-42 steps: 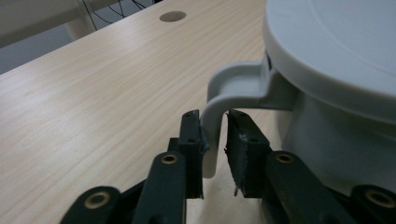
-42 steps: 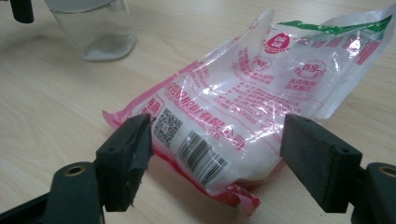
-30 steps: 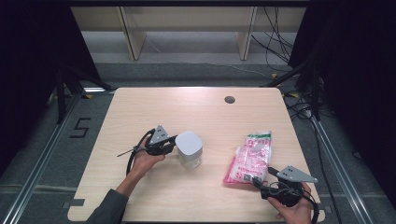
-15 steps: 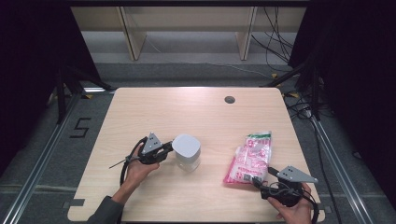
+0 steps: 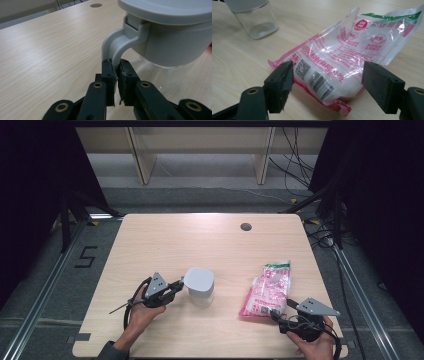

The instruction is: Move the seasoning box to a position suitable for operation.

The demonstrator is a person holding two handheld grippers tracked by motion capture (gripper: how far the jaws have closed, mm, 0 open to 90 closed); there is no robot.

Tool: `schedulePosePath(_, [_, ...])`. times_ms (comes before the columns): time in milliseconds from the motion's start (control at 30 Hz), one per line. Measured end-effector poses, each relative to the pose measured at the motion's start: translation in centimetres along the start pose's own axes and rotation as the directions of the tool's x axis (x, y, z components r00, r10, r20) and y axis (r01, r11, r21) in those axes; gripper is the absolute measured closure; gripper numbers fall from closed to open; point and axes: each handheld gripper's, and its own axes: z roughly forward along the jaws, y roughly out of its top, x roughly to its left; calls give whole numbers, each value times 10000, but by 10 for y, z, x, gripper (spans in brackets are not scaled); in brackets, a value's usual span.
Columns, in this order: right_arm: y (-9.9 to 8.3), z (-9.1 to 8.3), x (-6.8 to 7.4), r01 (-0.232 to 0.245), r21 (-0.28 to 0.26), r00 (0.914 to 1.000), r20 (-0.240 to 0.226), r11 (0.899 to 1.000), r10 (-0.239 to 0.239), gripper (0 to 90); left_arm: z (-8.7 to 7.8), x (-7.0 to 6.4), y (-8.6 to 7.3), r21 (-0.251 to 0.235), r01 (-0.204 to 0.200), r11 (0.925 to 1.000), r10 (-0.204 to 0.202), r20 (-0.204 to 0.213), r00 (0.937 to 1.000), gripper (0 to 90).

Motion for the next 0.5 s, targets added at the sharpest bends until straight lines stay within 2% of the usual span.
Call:
schedulePosePath(133, [0,0,0,20,7,10000,2,10000,-20,269,-4,-5,-2,-12,23,10000,-23,-108,9999,831])
schedulePosePath(167, [0,-1,2,-251,52,9996,-103,9997,252,269,-5,-5,-2,-40,-127,9999,126,-104,9999,832])
schedulePosePath(233, [0,-1,2,-281,76,9995,-127,9996,282,268,-8,-8,-3,-18,-201,9998,200,-113,9997,833])
schedulePosePath(300, [0,-1,0,-3,-10,10000,-92,10000,3,269,-10,-9,-3,-53,-161,9999,161,-20,9999,835])
schedulePosePath(400, [0,-1,0,-6,-19,10000,-87,10000,6,269,-13,-13,-5,-96,-145,9998,145,32,9999,835])
schedulePosePath(433, [0,-1,-1,127,-52,9999,-72,9999,-127,269,-15,-13,-5,-28,-201,9998,202,14,9998,835])
schedulePosePath(500, [0,-1,0,119,-60,9999,-57,9999,-120,268,-16,-13,-5,-79,-36,10000,38,250,9997,834])
